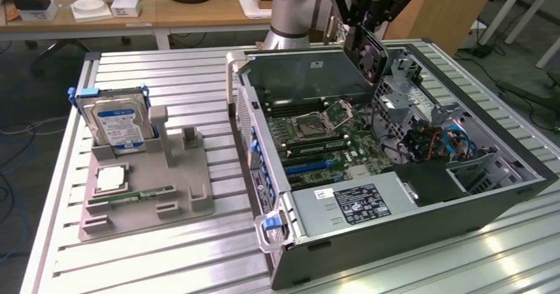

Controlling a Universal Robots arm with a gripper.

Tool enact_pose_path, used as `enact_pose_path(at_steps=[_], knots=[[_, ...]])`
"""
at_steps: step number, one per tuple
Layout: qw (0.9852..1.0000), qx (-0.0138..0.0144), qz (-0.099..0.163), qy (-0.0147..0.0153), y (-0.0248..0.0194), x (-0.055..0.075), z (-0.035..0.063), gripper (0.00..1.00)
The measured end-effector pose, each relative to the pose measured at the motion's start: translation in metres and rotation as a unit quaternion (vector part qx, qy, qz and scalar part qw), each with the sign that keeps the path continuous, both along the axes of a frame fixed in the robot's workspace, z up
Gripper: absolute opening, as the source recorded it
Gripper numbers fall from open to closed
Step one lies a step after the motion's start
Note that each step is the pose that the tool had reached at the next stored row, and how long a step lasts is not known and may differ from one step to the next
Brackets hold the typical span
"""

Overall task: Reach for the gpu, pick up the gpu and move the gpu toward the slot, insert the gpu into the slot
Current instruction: 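Pick up the gpu and move the gpu toward the slot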

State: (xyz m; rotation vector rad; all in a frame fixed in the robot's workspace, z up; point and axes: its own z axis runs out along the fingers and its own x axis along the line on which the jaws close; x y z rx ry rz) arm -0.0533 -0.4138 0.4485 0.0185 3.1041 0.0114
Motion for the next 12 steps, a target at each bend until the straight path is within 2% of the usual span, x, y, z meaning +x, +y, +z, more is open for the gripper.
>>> enact_pose_path(at_steps=[12], knots=[[1.0000,0.0000,0.000,0.0000,0.0000,0.020,-0.0022,0.27]])
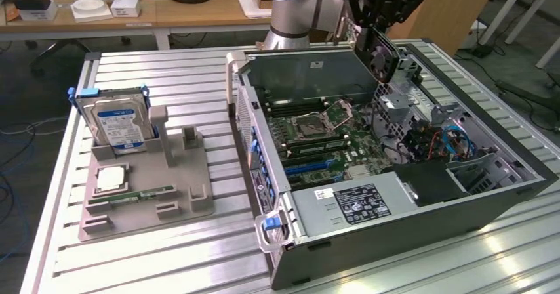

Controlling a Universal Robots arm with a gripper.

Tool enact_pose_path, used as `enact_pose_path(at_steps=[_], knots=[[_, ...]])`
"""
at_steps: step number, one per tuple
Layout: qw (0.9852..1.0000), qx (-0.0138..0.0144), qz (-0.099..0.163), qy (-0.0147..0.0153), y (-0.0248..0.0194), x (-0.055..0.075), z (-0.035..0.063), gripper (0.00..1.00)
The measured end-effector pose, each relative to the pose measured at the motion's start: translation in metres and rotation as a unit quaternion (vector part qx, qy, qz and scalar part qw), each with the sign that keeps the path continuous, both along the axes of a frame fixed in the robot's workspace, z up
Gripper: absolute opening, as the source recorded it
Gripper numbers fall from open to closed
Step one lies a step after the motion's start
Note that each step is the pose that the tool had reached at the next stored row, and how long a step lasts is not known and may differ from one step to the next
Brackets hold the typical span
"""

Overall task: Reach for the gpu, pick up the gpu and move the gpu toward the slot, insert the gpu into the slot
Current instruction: 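Pick up the gpu and move the gpu toward the slot, then insert the gpu into the slot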

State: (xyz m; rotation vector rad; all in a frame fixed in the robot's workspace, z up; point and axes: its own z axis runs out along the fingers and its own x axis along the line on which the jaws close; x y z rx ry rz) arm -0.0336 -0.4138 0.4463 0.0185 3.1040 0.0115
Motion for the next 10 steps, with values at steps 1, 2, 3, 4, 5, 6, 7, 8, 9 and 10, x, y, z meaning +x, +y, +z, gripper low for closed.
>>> enact_pose_path(at_steps=[1,2,3,4,5,6,7,8,9,10], knots=[[1.0000,-0.0001,0.000,0.0000,0.0000,0.0017,0.0000,0.27],[1.0000,-0.0001,0.000,0.0000,0.0000,0.0031,-0.0001,0.27],[1.0000,0.0000,0.000,0.0000,0.0000,0.0041,-0.0001,0.27],[1.0000,-0.0001,0.000,0.0000,0.0000,0.0042,-0.0001,0.27],[1.0000,-0.0001,0.000,0.0000,0.0000,0.0042,-0.0001,0.27],[1.0000,0.0000,0.000,0.0000,0.0000,0.0042,-0.0002,0.27],[1.0000,0.0000,0.000,0.0000,0.0000,0.0043,-0.0002,0.27],[1.0000,0.0000,0.000,0.0000,0.0000,0.0043,-0.0002,0.27],[1.0000,0.0000,0.000,0.0000,0.0000,0.0043,-0.0002,0.27],[1.0000,0.0000,0.000,0.0000,0.0000,0.0043,-0.0002,0.27]])
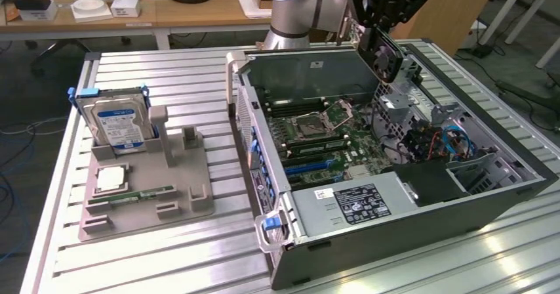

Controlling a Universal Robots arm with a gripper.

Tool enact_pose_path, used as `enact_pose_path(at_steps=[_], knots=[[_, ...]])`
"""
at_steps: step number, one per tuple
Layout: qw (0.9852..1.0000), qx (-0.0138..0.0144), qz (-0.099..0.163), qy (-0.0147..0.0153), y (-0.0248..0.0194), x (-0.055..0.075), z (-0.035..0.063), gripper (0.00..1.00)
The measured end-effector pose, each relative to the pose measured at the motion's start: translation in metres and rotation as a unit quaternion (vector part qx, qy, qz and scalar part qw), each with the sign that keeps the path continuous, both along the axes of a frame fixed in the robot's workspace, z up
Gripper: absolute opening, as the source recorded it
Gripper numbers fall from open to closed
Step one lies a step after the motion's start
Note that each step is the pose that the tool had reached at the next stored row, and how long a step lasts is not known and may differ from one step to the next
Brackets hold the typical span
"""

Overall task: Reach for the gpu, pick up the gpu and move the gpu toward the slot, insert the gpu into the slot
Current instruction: 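Insert the gpu into the slot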

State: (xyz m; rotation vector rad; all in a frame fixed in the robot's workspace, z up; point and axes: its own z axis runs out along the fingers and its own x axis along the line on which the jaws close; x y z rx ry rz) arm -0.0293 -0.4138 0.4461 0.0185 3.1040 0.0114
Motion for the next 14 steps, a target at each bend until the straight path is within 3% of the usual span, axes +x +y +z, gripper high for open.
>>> enact_pose_path(at_steps=[3,7,14], knots=[[1.0000,0.0000,0.006,0.0000,0.0000,0.0003,0.0000,0.27],[0.9994,0.0000,0.033,0.0000,0.0000,0.0003,-0.0001,0.27],[0.9963,0.0000,0.086,0.0000,0.0000,0.0003,-0.0003,0.27]])
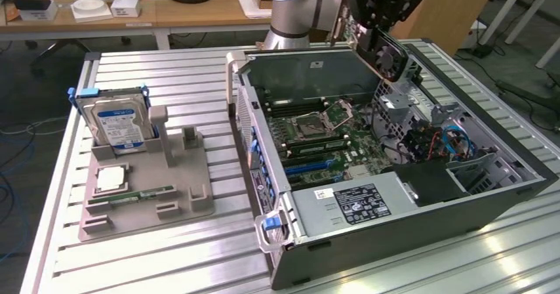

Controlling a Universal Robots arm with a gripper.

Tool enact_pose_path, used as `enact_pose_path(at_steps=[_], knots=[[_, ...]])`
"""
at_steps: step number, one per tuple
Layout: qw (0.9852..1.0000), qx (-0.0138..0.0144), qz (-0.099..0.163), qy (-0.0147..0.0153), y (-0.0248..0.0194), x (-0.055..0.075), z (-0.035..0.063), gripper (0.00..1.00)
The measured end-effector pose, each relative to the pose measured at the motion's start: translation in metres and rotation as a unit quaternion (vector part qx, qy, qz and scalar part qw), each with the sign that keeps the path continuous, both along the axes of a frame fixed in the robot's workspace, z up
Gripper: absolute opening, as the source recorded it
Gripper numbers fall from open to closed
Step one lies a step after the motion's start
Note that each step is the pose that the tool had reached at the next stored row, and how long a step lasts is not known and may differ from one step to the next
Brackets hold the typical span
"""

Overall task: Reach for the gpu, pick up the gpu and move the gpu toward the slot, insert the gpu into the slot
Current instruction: 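Insert the gpu into the slot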

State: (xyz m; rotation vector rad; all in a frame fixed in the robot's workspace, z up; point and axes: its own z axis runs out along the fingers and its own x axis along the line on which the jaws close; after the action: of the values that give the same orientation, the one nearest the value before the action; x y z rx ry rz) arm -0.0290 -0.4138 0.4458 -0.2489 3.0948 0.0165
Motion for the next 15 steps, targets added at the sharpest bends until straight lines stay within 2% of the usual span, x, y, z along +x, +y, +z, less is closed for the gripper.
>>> enact_pose_path(at_steps=[4,8,15], knots=[[0.9996,0.0000,0.029,0.0000,0.0000,0.0000,-0.0001,0.27],[0.9984,0.0000,0.056,0.0000,0.0000,0.0000,-0.0001,0.27],[0.9947,0.0000,0.103,0.0000,0.0000,0.0000,-0.0002,0.27]])
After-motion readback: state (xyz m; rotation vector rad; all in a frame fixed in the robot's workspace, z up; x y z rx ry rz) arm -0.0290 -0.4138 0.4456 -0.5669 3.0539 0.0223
